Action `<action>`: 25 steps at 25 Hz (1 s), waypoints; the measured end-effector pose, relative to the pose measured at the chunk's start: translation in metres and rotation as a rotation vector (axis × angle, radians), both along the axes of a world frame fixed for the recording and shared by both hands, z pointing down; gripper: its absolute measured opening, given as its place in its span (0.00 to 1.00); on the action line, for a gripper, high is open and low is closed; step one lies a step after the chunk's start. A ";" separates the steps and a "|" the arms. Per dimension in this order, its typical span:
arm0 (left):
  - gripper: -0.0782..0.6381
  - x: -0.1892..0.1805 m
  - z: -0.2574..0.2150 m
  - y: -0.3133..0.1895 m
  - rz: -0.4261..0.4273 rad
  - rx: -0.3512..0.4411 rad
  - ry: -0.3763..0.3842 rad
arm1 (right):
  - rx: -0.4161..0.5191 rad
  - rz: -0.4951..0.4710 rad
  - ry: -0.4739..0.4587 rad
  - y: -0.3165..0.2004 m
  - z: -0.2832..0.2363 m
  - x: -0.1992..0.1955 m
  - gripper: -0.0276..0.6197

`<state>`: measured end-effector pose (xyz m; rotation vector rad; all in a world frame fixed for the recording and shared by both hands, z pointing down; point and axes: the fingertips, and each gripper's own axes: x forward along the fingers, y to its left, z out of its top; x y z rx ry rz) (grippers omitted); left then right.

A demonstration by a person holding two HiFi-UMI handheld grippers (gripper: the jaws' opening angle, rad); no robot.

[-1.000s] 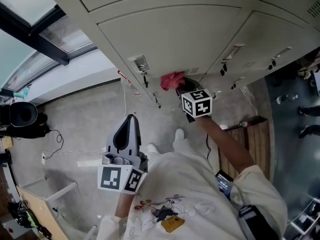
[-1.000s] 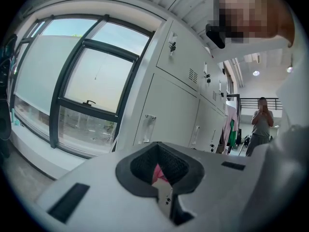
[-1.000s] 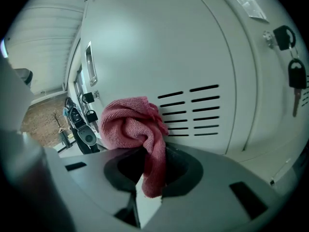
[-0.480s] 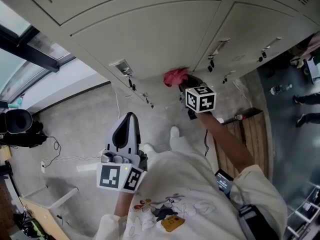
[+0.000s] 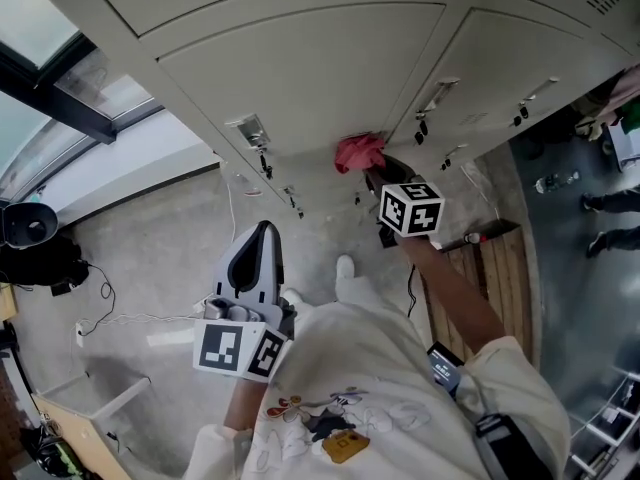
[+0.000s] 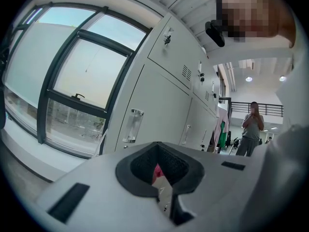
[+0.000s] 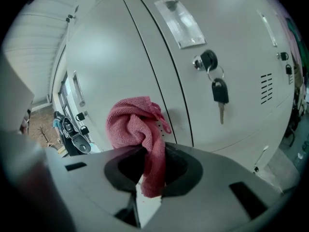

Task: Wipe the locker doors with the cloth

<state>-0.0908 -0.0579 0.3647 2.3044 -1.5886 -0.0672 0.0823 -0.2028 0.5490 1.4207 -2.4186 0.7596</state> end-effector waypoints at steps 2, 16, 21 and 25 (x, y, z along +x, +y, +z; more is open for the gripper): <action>0.11 -0.003 0.000 0.003 0.008 0.000 0.006 | 0.038 0.014 -0.013 0.009 -0.016 -0.002 0.16; 0.11 -0.007 0.004 0.021 0.084 0.003 0.022 | 0.316 0.056 -0.089 0.092 -0.145 -0.011 0.15; 0.11 -0.006 0.005 0.020 0.115 0.004 0.015 | 0.332 0.066 -0.107 0.112 -0.164 -0.012 0.15; 0.11 -0.007 0.006 0.020 0.127 0.006 0.011 | 0.334 0.057 -0.114 0.120 -0.168 -0.016 0.15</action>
